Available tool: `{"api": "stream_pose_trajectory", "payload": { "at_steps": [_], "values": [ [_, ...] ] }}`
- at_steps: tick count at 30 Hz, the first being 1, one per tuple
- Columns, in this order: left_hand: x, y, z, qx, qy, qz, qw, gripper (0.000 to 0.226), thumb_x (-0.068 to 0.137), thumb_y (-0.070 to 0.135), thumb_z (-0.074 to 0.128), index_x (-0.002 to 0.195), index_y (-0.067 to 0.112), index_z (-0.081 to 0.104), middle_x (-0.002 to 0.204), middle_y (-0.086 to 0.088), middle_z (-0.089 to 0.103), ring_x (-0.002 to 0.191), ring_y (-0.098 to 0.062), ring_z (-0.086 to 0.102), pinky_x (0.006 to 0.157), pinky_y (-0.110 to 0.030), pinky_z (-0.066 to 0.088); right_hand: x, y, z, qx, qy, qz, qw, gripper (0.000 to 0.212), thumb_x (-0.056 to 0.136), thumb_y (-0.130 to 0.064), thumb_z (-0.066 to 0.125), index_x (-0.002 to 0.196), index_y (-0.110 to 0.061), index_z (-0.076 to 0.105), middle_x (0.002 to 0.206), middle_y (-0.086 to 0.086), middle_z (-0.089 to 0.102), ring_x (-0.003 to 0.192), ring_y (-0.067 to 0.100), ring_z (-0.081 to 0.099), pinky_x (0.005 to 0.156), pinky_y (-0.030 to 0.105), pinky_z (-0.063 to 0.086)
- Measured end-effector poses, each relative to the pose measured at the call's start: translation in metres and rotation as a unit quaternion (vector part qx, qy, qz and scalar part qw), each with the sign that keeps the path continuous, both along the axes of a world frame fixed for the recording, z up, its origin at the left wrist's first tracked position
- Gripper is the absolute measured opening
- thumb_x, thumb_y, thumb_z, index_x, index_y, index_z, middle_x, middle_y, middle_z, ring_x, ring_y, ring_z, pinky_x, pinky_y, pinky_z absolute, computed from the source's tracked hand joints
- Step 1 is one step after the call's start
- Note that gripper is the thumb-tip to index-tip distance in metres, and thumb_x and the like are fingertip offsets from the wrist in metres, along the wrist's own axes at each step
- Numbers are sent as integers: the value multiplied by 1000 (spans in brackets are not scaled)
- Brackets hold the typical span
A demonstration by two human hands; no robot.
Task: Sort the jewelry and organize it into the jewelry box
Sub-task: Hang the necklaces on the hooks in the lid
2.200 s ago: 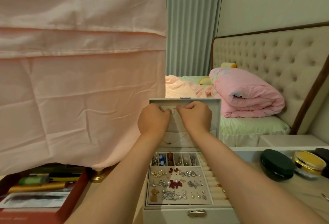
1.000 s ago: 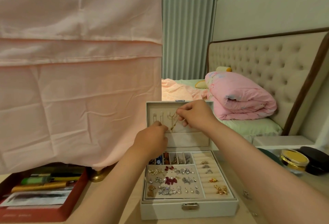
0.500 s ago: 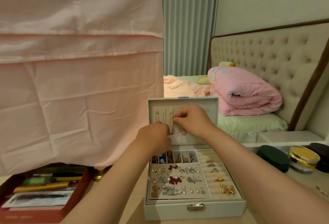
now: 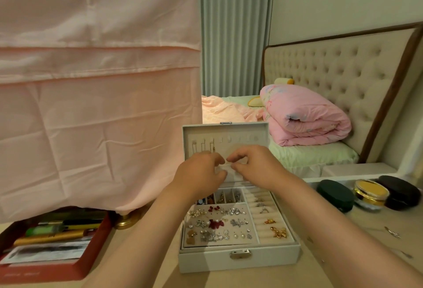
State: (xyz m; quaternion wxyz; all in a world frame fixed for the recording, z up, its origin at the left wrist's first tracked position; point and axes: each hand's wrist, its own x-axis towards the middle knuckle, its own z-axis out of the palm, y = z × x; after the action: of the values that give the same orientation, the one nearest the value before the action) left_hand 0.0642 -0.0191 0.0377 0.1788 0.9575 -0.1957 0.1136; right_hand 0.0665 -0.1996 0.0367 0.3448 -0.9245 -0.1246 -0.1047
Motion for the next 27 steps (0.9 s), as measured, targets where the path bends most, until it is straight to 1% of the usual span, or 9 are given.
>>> {"api": "stream_pose_trajectory", "payload": {
  "at_steps": [4, 8, 11, 13, 15, 17, 20, 23, 27],
  "values": [
    [-26, -34, 2, -41, 16, -43, 998, 34, 94, 42, 55, 127, 33, 60, 117, 14, 63, 104, -10, 59, 90, -36, 52, -43, -41, 8, 14, 11, -18, 1000, 16, 92, -22, 72, 105, -28, 77, 98, -13, 72, 56, -17, 56, 67, 15, 43],
    [-58, -81, -4, -70, 25, -105, 992, 27, 94, 38, 57, 119, 31, 65, 109, 14, 65, 97, -8, 60, 87, -32, 51, -91, -93, 6, -3, 80, -53, 995, 9, 90, -20, 74, 94, -26, 78, 82, -8, 73, 48, 2, 59, 58, 25, 53],
    [-84, -117, -15, -62, 40, -153, 986, 19, 93, 32, 57, 108, 28, 70, 103, 11, 67, 83, -7, 55, 80, -29, 49, -121, -129, -4, -77, 152, -78, 982, 5, 88, -22, 75, 90, -26, 78, 69, -10, 71, 50, 8, 61, 59, 27, 54],
    [-103, -141, -24, -40, 47, -183, 981, 17, 93, 31, 57, 101, 30, 71, 101, 11, 68, 78, -7, 54, 73, -27, 47, -140, -147, -15, -128, 200, -91, 967, 6, 88, -25, 75, 88, -30, 78, 73, -13, 72, 54, 7, 63, 59, 27, 55],
    [-121, -161, -34, -28, 50, -209, 976, 17, 93, 27, 57, 99, 29, 72, 99, 9, 68, 80, -9, 57, 70, -27, 45, -152, -160, -31, -147, 212, -106, 960, 18, 87, -28, 73, 73, -40, 74, 68, -14, 68, 58, 8, 63, 56, 28, 52],
    [-131, -178, -44, -22, 59, -219, 974, 17, 94, 24, 57, 101, 27, 73, 101, 5, 67, 87, -13, 59, 75, -29, 47, -156, -169, -49, -163, 190, -140, 958, 21, 83, -35, 71, 63, -43, 68, 66, -10, 64, 66, 10, 62, 59, 30, 49],
    [-131, -193, -59, 4, 88, -189, 978, 22, 94, 24, 57, 111, 27, 70, 108, 2, 63, 99, -19, 60, 86, -33, 50, -159, -170, -63, -203, 174, -168, 949, 7, 84, -40, 69, 78, -40, 72, 76, -10, 65, 76, 11, 62, 66, 31, 50],
    [-125, -203, -77, 54, 111, -170, 978, 34, 96, 20, 54, 128, 24, 63, 125, -1, 58, 114, -21, 56, 98, -36, 48, -161, -172, -68, -216, 186, -158, 945, 14, 87, -38, 70, 99, -36, 77, 92, -12, 72, 85, 11, 65, 79, 33, 56],
    [-119, -203, -100, 100, 80, -168, 977, 28, 95, 15, 56, 118, 22, 70, 117, -1, 57, 109, -21, 57, 92, -33, 50, -161, -176, -70, -207, 187, -163, 946, 13, 87, -33, 72, 98, -35, 78, 95, -12, 72, 88, 12, 65, 85, 36, 58]
  ]
}}
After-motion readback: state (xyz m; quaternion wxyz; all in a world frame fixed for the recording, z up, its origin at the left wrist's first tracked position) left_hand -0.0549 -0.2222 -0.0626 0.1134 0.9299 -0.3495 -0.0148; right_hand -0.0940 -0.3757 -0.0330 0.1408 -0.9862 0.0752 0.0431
